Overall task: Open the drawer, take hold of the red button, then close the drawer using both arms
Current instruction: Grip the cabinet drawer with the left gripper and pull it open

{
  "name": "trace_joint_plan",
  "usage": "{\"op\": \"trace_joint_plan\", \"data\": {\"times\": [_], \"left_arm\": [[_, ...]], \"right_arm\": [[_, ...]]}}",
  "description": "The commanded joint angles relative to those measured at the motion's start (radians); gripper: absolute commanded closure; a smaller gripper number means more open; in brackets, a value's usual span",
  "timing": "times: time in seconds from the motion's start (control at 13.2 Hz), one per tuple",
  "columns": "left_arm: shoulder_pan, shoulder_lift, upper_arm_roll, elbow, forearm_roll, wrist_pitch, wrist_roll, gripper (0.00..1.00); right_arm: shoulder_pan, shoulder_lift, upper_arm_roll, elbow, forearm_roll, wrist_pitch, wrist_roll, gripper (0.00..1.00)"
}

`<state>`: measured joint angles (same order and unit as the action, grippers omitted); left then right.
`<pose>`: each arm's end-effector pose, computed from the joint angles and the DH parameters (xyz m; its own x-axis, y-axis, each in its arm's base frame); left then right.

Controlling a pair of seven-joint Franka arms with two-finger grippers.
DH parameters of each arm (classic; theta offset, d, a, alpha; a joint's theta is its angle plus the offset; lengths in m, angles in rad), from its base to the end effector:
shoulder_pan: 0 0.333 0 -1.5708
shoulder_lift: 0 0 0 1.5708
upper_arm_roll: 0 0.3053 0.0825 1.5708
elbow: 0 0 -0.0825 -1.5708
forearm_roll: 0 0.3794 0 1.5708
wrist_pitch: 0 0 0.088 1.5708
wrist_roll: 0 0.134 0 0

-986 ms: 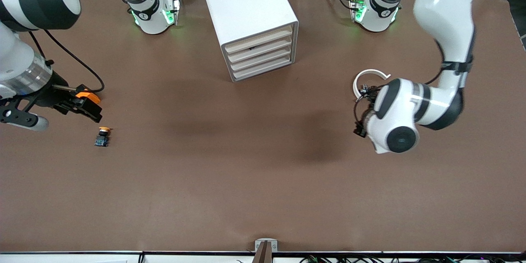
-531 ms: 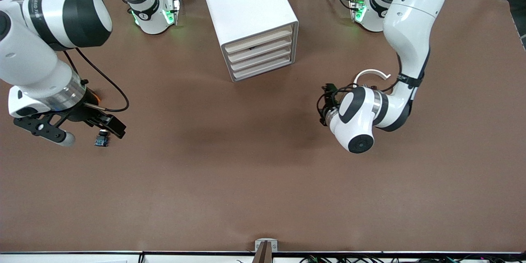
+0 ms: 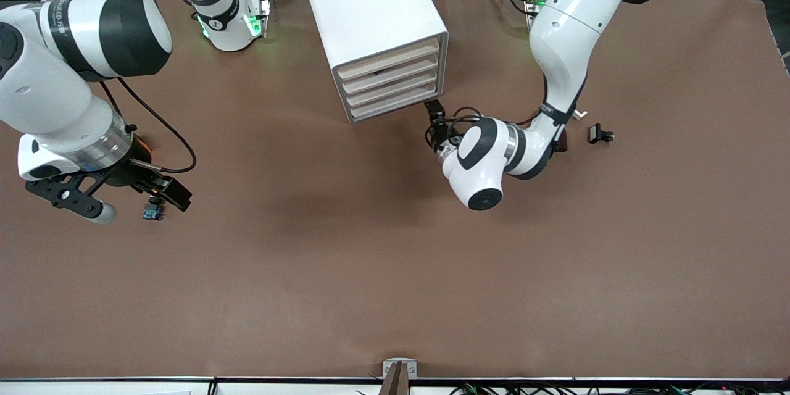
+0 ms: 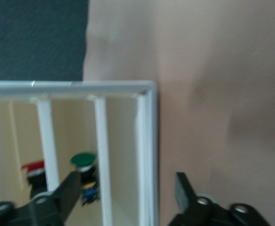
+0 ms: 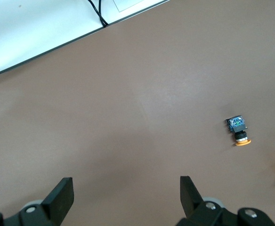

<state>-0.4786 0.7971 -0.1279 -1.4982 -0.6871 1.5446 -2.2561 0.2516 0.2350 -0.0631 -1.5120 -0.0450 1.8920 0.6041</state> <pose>0.4587 -0.4131 0.1739 -0.3375 0.9413 0.0021 0.4732 0.1716 -0.8641 0.6344 0.1202 0.5060 0.9086 -0.3888 0.1523 -0.3884 -0.9209 -0.0335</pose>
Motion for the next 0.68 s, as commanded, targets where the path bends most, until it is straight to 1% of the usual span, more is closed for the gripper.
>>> {"op": "trace_joint_plan", "data": {"times": [0.0, 0.15, 0.3, 0.38, 0.45, 0.61], "left_arm": [[-0.027, 0.007, 0.007, 0.023, -0.083, -0.038, -0.072, 0.29], [-0.052, 0.007, 0.007, 0.021, -0.146, -0.038, -0.124, 0.29], [-0.086, 0.007, 0.007, 0.021, -0.178, -0.053, -0.157, 0.29], [-0.103, 0.007, 0.007, 0.019, -0.186, -0.06, -0.16, 0.36], [-0.11, 0.007, 0.007, 0.019, -0.195, -0.061, -0.169, 0.44], [-0.114, 0.007, 0.007, 0.018, -0.207, -0.081, -0.181, 0.48]], "right_arm": [[0.021, 0.017, -0.006, 0.029, -0.018, -0.01, 0.022, 0.0], [0.012, 0.026, -0.007, 0.041, -0.015, -0.011, 0.01, 0.0], [0.028, 0.03, -0.01, 0.042, -0.022, -0.011, 0.022, 0.0], [0.026, 0.035, -0.009, 0.042, -0.027, -0.011, 0.022, 0.0], [0.026, 0.035, -0.009, 0.042, -0.029, -0.011, 0.022, 0.0], [0.028, 0.036, -0.009, 0.042, -0.027, -0.011, 0.023, 0.0]]}}
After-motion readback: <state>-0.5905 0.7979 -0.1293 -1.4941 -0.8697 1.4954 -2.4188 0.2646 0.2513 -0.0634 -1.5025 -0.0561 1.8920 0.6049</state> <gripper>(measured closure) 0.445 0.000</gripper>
